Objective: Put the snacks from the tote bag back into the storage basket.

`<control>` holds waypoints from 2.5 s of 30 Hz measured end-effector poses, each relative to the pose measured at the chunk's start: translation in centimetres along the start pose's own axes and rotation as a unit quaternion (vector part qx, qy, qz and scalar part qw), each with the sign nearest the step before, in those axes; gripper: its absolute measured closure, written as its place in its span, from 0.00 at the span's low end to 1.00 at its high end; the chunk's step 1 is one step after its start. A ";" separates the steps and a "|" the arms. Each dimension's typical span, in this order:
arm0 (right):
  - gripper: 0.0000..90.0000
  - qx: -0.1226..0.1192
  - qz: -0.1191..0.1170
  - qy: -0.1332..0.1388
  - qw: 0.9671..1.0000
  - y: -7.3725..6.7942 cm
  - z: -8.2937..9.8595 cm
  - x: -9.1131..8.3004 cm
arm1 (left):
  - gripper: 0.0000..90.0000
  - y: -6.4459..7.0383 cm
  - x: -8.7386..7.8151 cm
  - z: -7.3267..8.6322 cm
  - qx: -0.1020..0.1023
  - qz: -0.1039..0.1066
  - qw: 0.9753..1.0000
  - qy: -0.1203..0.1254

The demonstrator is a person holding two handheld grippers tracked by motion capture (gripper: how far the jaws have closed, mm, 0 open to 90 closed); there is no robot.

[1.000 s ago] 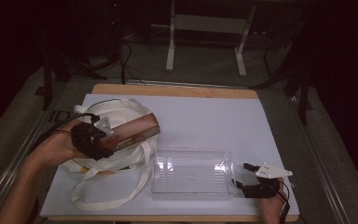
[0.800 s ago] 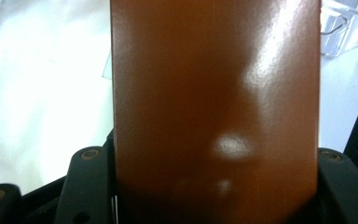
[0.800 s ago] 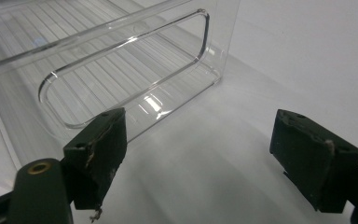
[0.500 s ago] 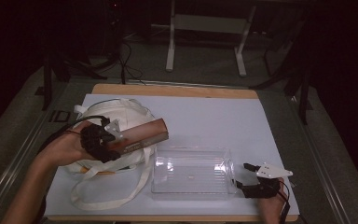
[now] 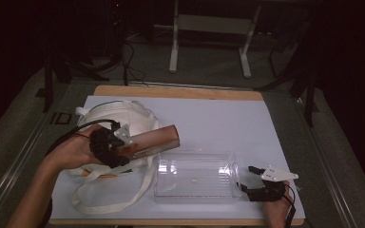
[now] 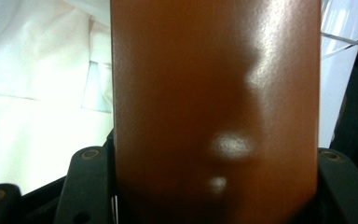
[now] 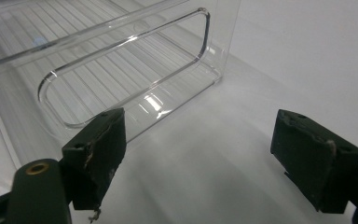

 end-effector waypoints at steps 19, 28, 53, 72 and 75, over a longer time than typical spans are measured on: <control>0.20 0.003 -0.002 0.000 1.000 0.0 0.0 0.0 | 0.48 1.3 0.2 -1.4 0.031 0.018 0.999 -0.005; 0.20 0.003 -0.002 0.001 1.000 0.0 0.0 0.0 | 0.48 1.9 0.7 -2.0 0.047 0.023 0.999 -0.010; 0.20 0.005 -0.003 0.001 1.000 0.0 0.0 0.0 | 0.48 4.2 1.5 -4.1 0.098 0.035 0.994 -0.016; 0.20 0.006 -0.004 0.000 1.000 0.0 0.0 0.0 | 0.48 5.3 2.5 -4.9 0.116 0.051 0.991 -0.030; 0.20 0.005 -0.004 0.000 1.000 0.0 0.0 0.0 | 0.48 5.5 2.8 -5.0 0.121 0.056 0.990 -0.036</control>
Point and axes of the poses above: each handheld gripper's, and its own axes: x roughly forward along the jaws, z roughly out of its underside, y roughly to its right, the point moved 3 cm from there along x, roughly forward along the jaws, and after that the axes turned 1 degree about z, right-handed, at the moved point
